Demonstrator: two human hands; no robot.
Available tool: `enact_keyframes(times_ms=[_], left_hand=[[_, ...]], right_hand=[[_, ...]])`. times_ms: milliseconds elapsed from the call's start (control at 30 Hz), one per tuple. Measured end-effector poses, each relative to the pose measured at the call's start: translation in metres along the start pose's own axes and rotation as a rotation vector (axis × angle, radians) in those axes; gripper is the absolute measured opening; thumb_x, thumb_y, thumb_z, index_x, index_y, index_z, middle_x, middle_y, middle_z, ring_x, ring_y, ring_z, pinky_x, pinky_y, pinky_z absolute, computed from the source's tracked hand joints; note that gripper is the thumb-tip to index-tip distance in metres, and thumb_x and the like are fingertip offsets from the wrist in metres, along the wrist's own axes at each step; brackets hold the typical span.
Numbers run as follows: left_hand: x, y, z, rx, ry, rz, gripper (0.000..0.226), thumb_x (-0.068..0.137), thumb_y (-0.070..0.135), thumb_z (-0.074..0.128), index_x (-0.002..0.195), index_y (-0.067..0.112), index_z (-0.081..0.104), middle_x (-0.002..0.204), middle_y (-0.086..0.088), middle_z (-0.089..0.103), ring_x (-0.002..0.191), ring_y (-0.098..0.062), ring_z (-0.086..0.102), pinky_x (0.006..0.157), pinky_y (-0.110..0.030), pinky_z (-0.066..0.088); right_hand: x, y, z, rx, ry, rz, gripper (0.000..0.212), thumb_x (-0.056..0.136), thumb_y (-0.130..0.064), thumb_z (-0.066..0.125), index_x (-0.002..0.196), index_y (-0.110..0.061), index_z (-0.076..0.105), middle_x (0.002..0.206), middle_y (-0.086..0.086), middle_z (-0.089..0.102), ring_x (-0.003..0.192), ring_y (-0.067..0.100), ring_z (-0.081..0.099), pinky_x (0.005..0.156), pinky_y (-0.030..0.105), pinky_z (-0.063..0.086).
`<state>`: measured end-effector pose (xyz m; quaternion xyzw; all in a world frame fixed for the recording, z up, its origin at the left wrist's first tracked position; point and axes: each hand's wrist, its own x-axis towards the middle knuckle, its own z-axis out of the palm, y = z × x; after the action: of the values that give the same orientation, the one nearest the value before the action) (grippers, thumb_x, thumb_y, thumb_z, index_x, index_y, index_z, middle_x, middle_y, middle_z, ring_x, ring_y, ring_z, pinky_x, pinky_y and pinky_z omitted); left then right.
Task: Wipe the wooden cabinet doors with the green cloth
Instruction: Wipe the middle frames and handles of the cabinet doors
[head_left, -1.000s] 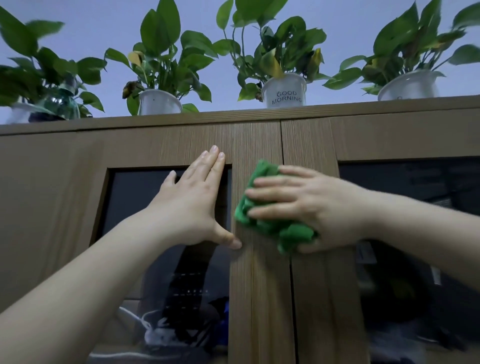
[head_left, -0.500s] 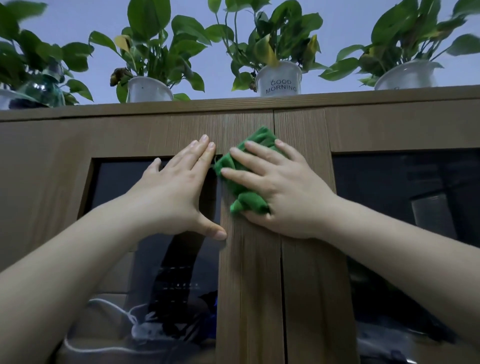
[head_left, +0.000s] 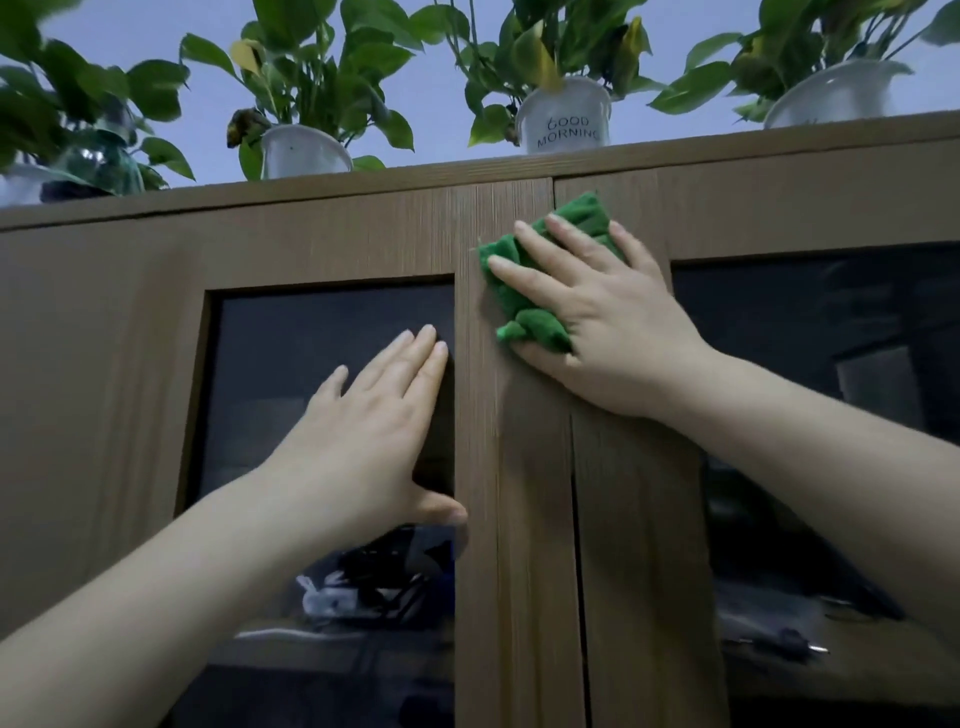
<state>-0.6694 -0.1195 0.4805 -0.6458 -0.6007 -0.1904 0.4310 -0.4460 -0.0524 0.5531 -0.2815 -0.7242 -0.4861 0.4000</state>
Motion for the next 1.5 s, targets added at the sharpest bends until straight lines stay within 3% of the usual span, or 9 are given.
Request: enact_keyframes(times_ms=[233,400,633,767,933,1067,1300,1400,1500], left_hand=[[-0.035,0.018,0.030,-0.084,-0.033,-0.034,0.151,0.047,0.093,0.057,0.144,0.027,-0.039,0.149,0.009,-0.050,0.141,-0.009,-0.039,0.121,-0.049,0.005],[-0.043,0.025,0.037,-0.196,-0.051,-0.035,0.146,0.048,0.083,0.067,0.154,0.027,-0.016,0.150,0.013,-0.048,0.140,-0.006,-0.038,0.120,-0.054,0.012],[-0.044,0.023,0.035,-0.245,-0.063,-0.018,0.148,0.055,0.076,0.074,0.151,0.030,-0.028,0.152,0.013,-0.044,0.142,-0.007,-0.035,0.119,-0.056,0.005],[-0.045,0.025,0.031,-0.261,-0.057,-0.010,0.146,0.054,0.074,0.077,0.153,0.028,-0.021,0.158,0.010,-0.036,0.146,-0.010,-0.029,0.118,-0.058,0.007],[-0.045,0.025,0.032,-0.256,-0.019,-0.012,0.145,0.053,0.075,0.077,0.154,0.029,-0.016,0.161,0.009,-0.030,0.148,-0.011,-0.023,0.117,-0.059,0.012],[-0.049,0.025,0.037,-0.291,0.008,-0.035,0.142,0.053,0.072,0.078,0.156,0.032,-0.011,0.163,0.008,-0.025,0.150,-0.012,-0.018,0.116,-0.060,0.016],[-0.068,0.039,0.047,-0.246,0.017,-0.048,0.112,0.081,0.050,0.072,0.158,0.021,-0.003,0.165,-0.005,-0.016,0.152,-0.022,-0.010,0.116,-0.056,0.026],[-0.079,0.050,0.051,-0.250,0.029,-0.066,0.113,0.080,0.051,0.072,0.158,0.017,-0.001,0.166,-0.002,-0.011,0.152,-0.019,-0.008,0.116,-0.056,0.027],[-0.089,0.056,0.056,-0.227,-0.030,-0.076,0.136,0.065,0.068,0.074,0.155,0.020,-0.016,0.164,0.004,-0.021,0.151,-0.015,-0.016,0.118,-0.053,0.024]], right_hand=[[-0.041,-0.042,0.016,-0.003,0.014,-0.052,0.064,0.096,-0.064,0.028,0.150,-0.034,0.042,0.163,0.002,0.031,0.152,0.025,0.023,0.120,0.053,0.013],[-0.086,-0.073,0.031,0.027,-0.006,-0.211,0.065,0.092,-0.058,0.041,0.148,-0.026,0.047,0.160,0.002,0.036,0.150,0.024,0.028,0.120,0.054,0.019],[-0.115,-0.021,0.016,0.070,-0.255,-0.736,0.075,0.092,-0.061,0.047,0.158,-0.034,0.022,0.162,-0.009,0.030,0.152,0.010,0.017,0.124,0.043,0.005],[-0.086,0.003,0.008,0.150,-0.121,-0.428,0.086,0.089,-0.065,0.046,0.160,-0.028,0.013,0.164,-0.004,0.024,0.153,0.012,0.015,0.125,0.044,0.008],[-0.076,-0.040,0.020,0.083,0.019,-0.061,0.076,0.091,-0.063,0.038,0.150,-0.014,0.039,0.163,0.009,0.029,0.153,0.026,0.018,0.122,0.054,0.010],[-0.107,-0.072,0.030,0.015,-0.038,-0.178,0.075,0.093,-0.062,0.032,0.152,-0.016,0.039,0.163,0.008,0.030,0.153,0.027,0.020,0.122,0.055,0.012],[-0.156,-0.043,0.023,0.043,-0.244,-0.698,0.068,0.089,-0.054,0.054,0.151,-0.027,0.042,0.162,-0.002,0.031,0.153,0.018,0.018,0.124,0.049,0.009],[-0.130,-0.015,0.010,0.056,-0.154,-0.621,0.059,0.088,-0.049,0.057,0.142,-0.027,0.055,0.158,0.001,0.040,0.149,0.024,0.029,0.121,0.054,0.019],[-0.089,0.003,-0.001,0.003,-0.021,-0.388,0.057,0.091,-0.053,0.051,0.141,-0.027,0.055,0.160,0.007,0.035,0.150,0.031,0.026,0.121,0.058,0.015]])
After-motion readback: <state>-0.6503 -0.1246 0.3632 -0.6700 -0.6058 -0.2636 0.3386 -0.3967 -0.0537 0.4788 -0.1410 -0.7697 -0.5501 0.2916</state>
